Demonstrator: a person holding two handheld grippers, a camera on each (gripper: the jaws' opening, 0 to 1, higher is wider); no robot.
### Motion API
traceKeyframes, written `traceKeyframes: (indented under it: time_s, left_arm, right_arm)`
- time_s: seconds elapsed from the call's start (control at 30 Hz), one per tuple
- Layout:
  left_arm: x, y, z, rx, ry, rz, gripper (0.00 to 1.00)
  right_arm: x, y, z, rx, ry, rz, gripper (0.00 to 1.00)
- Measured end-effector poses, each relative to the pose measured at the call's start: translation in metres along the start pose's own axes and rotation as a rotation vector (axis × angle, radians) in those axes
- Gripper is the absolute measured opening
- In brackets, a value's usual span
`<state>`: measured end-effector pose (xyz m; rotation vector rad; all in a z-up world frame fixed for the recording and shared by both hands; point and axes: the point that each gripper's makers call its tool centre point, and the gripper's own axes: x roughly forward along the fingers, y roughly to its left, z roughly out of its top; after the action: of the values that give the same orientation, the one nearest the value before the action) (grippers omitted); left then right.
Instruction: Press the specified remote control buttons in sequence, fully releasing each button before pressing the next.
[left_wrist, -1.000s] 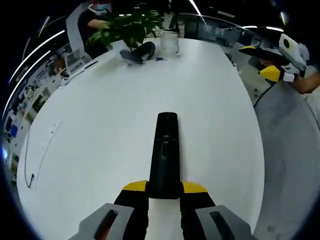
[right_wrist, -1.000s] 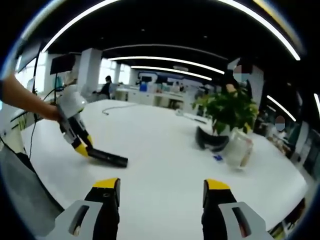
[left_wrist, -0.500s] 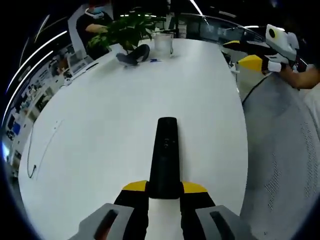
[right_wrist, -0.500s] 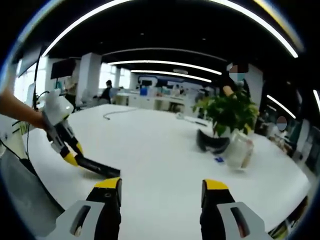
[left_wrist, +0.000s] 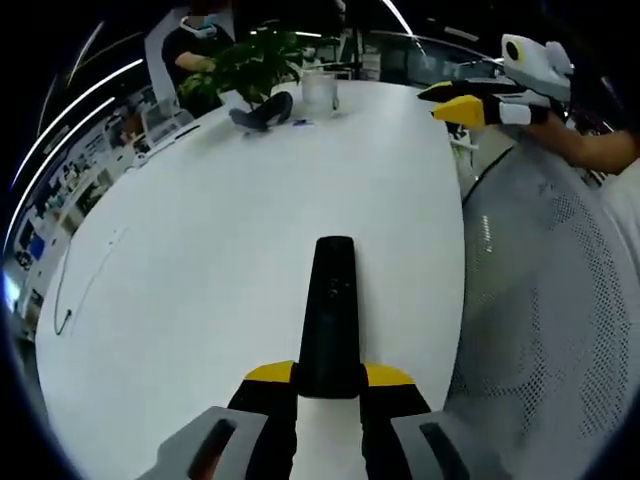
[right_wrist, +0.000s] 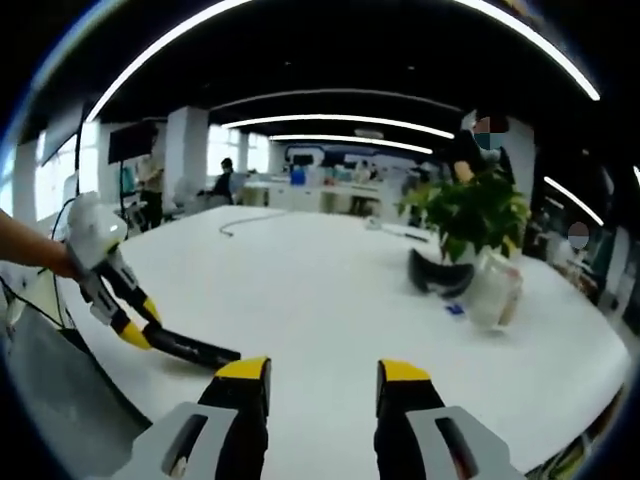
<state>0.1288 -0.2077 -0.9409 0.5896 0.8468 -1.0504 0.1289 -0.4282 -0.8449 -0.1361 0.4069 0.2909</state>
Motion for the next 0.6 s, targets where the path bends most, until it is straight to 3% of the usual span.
traceKeyframes:
  time_s: [0.17,0.3,0.37,0.43,0.5,0.6]
  left_arm:
    - [0.000,-0.016,-0.005,0.005,-0.010,-0.004,0.22]
    - [-0.002,-0.023,-0.005,0.001,-0.021,0.002,0.22]
    - [-0.002,-0.027,-0.005,-0.003,-0.026,-0.002,0.22]
    - [-0.002,-0.032,-0.005,-0.003,-0.030,-0.005,0.22]
    - [-0.001,-0.040,-0.005,0.010,-0.039,-0.003,0.22]
    - [0.001,-0.048,-0.006,0.017,-0.045,-0.012,0.22]
  right_arm:
    - [-0.002,0.010,0.003,0.007,-0.006,0.049,0.28]
    - [-0.005,0.021,0.009,0.004,-0.025,0.101,0.12]
    - [-0.002,0.025,0.003,-0.005,0.017,0.116,0.07]
    - [-0.001,0.036,-0.006,0.028,0.076,0.185,0.00]
    - [-0.001,0.048,-0.008,0.108,0.115,0.259,0.00]
    - [0.004,0.049,-0.005,0.078,0.125,0.260,0.00]
